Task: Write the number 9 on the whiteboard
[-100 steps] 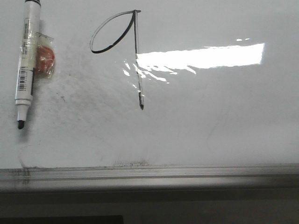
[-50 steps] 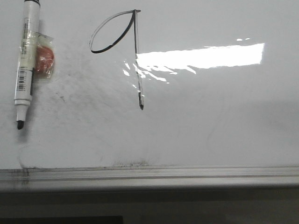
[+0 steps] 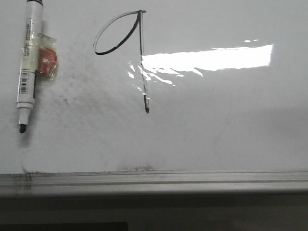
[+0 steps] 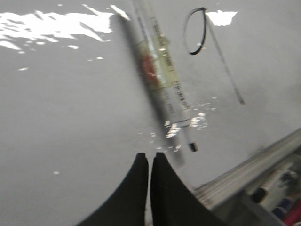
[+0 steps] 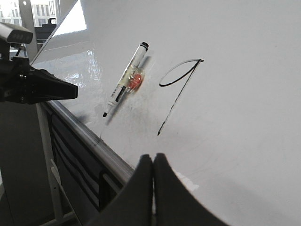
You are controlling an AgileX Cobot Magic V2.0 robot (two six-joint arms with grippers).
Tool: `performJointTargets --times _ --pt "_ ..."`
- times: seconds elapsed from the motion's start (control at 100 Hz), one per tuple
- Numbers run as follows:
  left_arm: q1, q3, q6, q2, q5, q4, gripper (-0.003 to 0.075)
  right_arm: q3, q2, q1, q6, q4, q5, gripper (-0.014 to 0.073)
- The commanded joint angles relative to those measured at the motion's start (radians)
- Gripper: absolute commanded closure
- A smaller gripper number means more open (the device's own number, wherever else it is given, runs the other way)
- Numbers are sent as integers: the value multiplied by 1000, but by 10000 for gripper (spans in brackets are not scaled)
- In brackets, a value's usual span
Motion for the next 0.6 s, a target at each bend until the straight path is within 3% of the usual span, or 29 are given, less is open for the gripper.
performJointTargets --times 0.0,0.12,0.32,0.39,0.59 --pt "98 32 -31 -42 -120 76 741 -25 8 4 -9 -10 -81 664" --pt "284 42 -167 -137 -5 155 741 -25 8 4 -9 -10 -81 664" --pt "582 42 -190 -279 147 231 741 -25 8 4 -9 -10 -81 664" --pt "647 42 -244 -332 223 231 741 -25 8 4 -9 -10 -81 664" --pt "758 42 -232 -328 301 315 741 -25 8 4 -9 -10 -80 664"
